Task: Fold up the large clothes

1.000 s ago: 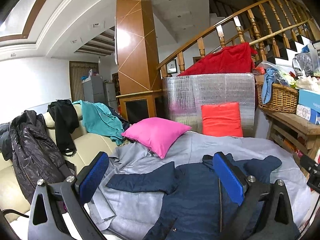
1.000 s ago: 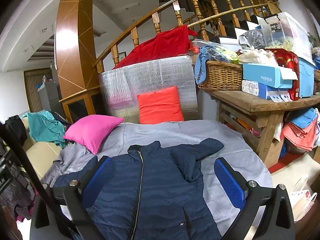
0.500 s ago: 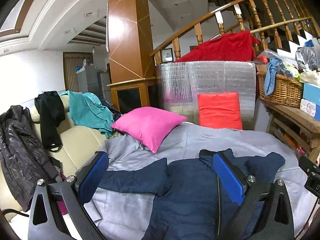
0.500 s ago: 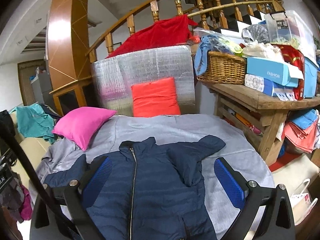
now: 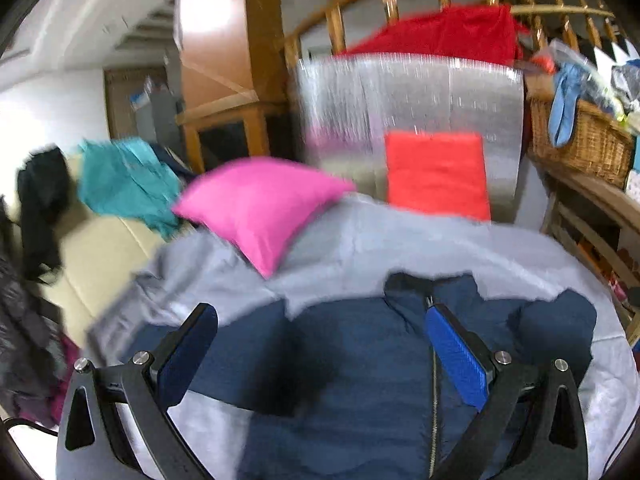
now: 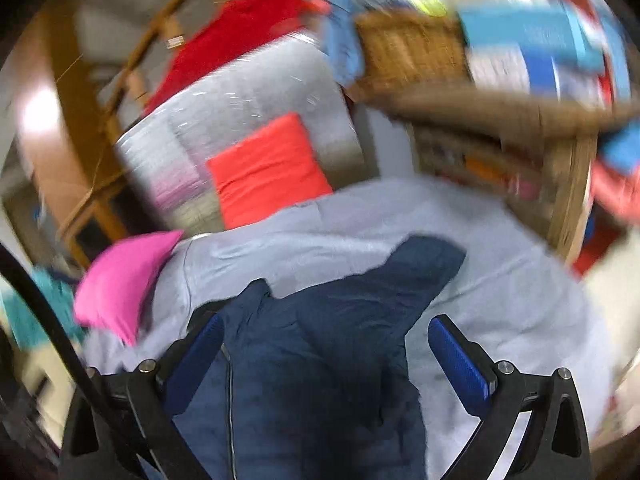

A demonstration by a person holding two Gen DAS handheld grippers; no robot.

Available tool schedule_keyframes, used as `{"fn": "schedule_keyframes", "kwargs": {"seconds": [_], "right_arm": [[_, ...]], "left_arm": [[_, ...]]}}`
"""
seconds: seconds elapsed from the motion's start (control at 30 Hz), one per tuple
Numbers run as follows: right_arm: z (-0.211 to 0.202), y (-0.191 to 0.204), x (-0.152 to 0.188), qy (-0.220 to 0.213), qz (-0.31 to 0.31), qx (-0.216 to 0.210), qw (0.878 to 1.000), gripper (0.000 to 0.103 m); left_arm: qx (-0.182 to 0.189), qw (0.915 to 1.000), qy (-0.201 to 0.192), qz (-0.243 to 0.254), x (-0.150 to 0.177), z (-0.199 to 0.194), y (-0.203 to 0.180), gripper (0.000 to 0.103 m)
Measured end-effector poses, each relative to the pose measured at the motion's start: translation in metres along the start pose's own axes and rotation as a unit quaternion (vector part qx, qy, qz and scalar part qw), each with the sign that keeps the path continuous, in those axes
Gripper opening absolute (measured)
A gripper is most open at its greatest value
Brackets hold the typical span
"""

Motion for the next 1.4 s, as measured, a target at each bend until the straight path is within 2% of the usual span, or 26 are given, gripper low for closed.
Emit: {"fn": "schedule_keyframes", "kwargs": {"seconds": [0.1,0.17,0.23,0.3,0.37,0.47,0.53,0.57,0.6,0.63,0.7,0.77,0.83,0.87,0.97,1.03,1.13,1.27,1.3,1.33,1.37,1.4], "right_arm": [[0.055,-0.043,-0.011,0.047,0.094,-0.025,0.994,0.103],[0.090,-0.074,-0.013,0.072,0.166,-0.035,0.983,0.103],[0.124,-0.103,-0.009,0.104,0.237,-0.035,0.965,0.103],[0.147,-0.122,-0.008,0.116,0.267,-0.036,0.956,0.102],[0.180,-0.138,-0.001,0.140,0.299,-0.030,0.943,0.095],[0.215,-0.140,0.009,0.162,0.318,-0.040,0.933,0.088],[0.223,-0.137,0.003,0.143,0.303,-0.029,0.942,0.082],[0.225,-0.133,0.000,0.139,0.296,-0.031,0.945,0.062],[0.230,-0.126,-0.002,0.144,0.281,-0.040,0.948,0.050],[0.231,-0.117,0.002,0.155,0.267,-0.035,0.950,0.031],[0.230,-0.116,0.003,0.141,0.248,-0.012,0.958,0.025],[0.214,-0.099,-0.006,0.116,0.214,-0.015,0.970,0.022],[0.193,-0.077,-0.015,0.086,0.172,-0.030,0.981,0.022],[0.173,-0.055,-0.020,0.063,0.138,-0.047,0.987,0.022],[0.131,0.004,-0.014,0.037,0.070,-0.103,0.992,0.022],[0.107,0.052,0.007,0.044,0.023,-0.147,0.988,0.022],[0.084,0.106,0.051,0.071,-0.032,-0.192,0.978,0.022],[0.067,0.155,0.131,0.143,-0.082,-0.230,0.959,0.024],[0.071,0.164,0.155,0.168,-0.101,-0.226,0.954,0.028],[0.072,0.167,0.170,0.184,-0.113,-0.221,0.951,0.042],[0.075,0.169,0.194,0.210,-0.131,-0.209,0.946,0.060],[0.078,0.170,0.210,0.231,-0.141,-0.198,0.942,0.067]], "left_arm": [[0.008,0.9986,0.052,-0.004,0.022,0.052,-0.005,0.103],[0.006,0.9975,0.071,-0.008,0.034,0.077,-0.005,0.103],[-0.004,0.9964,0.085,0.002,0.052,0.104,-0.004,0.103],[-0.010,0.9930,0.116,0.020,0.069,0.123,-0.005,0.103],[0.001,0.9885,0.147,0.033,0.081,0.140,-0.009,0.103],[-0.002,0.9889,0.142,0.045,0.081,0.147,-0.009,0.103],[-0.006,0.9884,0.140,0.059,0.081,0.151,-0.008,0.103],[-0.005,0.9880,0.141,0.063,0.081,0.154,-0.008,0.103],[-0.005,0.9877,0.143,0.063,0.081,0.156,-0.008,0.103],[-0.006,0.9877,0.143,0.062,0.081,0.158,-0.007,0.103],[-0.011,0.9881,0.141,0.059,0.078,0.160,-0.002,0.103],[-0.015,0.9894,0.136,0.050,0.073,0.158,0.002,0.103],[-0.019,0.9905,0.130,0.042,0.067,0.159,0.008,0.103],[-0.025,0.9913,0.124,0.038,0.064,0.156,0.013,0.103],[-0.045,0.9928,0.108,0.025,0.057,0.153,0.030,0.103],[-0.061,0.9930,0.101,0.010,0.052,0.149,0.046,0.103],[-0.082,0.9918,0.095,-0.026,0.047,0.145,0.077,0.103],[-0.103,0.9893,0.087,-0.056,0.041,0.140,0.107,0.103],[-0.108,0.9888,0.083,-0.061,0.039,0.137,0.114,0.103],[-0.110,0.9887,0.079,-0.064,0.038,0.134,0.119,0.103],[-0.110,0.9888,0.077,-0.065,0.037,0.133,0.121,0.103],[-0.108,0.9890,0.077,-0.064,0.037,0.132,0.122,0.103]]}}
Point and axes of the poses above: each gripper's, at about its wrist camera, not at the fingertips, and z roughly the way its jaws point, y to its left, x to its underside, the point moved 10 cm from there along z, roughly the way its jaws point, and after that the axes turned 7 degrees about x, right-handed, at the moved point
